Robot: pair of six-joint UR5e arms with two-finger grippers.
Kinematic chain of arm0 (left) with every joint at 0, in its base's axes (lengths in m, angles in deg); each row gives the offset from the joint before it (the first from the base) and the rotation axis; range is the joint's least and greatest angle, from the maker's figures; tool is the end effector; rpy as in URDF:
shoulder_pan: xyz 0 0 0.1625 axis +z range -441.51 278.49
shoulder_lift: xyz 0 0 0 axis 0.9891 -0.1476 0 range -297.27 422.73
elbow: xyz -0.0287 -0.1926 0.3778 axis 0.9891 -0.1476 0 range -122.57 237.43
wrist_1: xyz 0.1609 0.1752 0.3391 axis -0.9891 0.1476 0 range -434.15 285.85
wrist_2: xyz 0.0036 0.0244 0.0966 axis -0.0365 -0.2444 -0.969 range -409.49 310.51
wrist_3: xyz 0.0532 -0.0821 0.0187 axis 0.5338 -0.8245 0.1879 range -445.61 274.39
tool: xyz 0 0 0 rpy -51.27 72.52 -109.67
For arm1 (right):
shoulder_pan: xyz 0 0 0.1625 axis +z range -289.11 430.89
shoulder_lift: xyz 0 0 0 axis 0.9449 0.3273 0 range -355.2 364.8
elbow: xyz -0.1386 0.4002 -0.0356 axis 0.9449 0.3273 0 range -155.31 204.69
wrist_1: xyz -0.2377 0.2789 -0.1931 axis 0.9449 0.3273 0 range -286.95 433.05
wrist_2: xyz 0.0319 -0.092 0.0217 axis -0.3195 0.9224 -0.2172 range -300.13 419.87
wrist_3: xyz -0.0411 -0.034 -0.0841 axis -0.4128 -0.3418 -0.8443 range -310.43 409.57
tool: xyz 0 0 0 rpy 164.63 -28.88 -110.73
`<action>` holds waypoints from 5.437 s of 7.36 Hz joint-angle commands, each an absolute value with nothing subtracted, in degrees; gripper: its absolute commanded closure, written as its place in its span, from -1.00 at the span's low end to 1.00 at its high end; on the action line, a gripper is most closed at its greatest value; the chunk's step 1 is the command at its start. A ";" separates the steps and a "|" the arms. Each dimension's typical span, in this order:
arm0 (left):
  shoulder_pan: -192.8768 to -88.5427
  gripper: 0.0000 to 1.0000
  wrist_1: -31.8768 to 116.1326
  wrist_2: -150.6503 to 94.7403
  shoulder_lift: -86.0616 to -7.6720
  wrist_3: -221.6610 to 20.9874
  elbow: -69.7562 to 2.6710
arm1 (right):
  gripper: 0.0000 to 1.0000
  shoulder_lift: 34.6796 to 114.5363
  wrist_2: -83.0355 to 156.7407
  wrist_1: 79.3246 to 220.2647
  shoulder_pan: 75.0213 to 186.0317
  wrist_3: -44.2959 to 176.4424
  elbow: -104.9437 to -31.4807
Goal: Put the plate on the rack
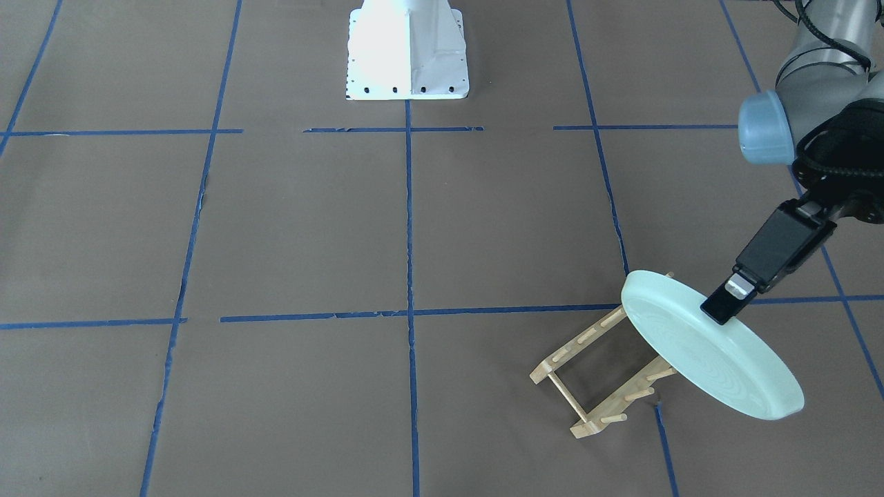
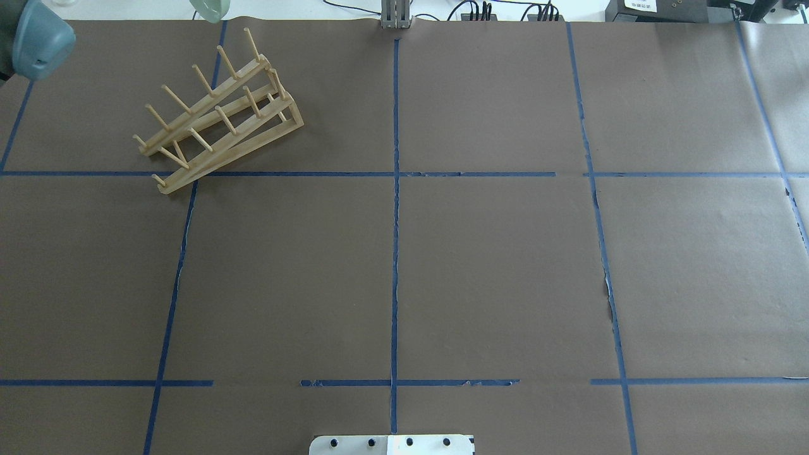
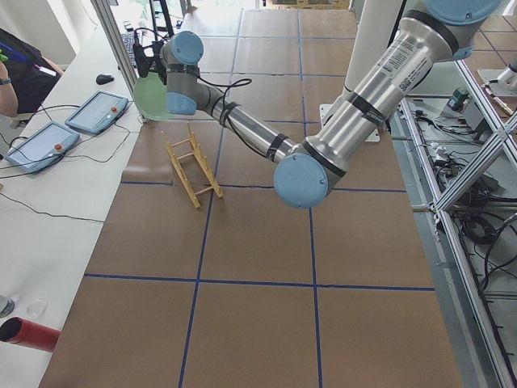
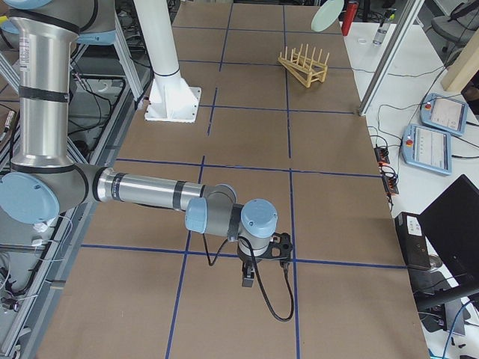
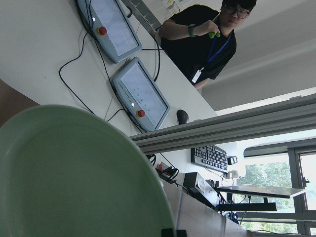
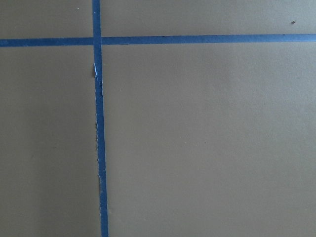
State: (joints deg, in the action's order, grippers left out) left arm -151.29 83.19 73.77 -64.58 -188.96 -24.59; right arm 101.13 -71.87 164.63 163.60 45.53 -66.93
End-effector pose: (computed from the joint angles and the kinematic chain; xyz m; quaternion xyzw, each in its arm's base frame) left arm 0.1580 -0.6566 0.1998 0.1707 0.7207 -0.2627 0.6184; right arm 0.0874 -0.4314 0.7018 -0.0302 -0.3582 0.0086 0.9331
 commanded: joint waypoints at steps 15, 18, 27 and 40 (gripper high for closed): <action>-139.27 1.00 97.15 59.24 -61.29 -188.53 -13.85 | -1.00 101.13 -71.87 164.63 163.53 45.53 -66.89; -139.08 0.28 97.15 59.15 -60.85 -188.35 -13.85 | -1.00 101.13 -71.87 164.63 163.53 45.53 -66.97; -147.16 -1.00 49.21 77.08 -48.92 -141.91 -31.39 | -1.00 101.13 -71.87 164.63 163.53 45.53 -66.97; -173.36 -1.00 20.24 89.73 -29.03 -86.75 -33.02 | -1.00 101.13 -71.87 164.63 163.53 45.53 -66.97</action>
State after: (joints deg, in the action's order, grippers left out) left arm -173.43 20.36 90.11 -29.04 -86.70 -33.51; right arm 101.13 -71.87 164.63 163.54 45.53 -66.90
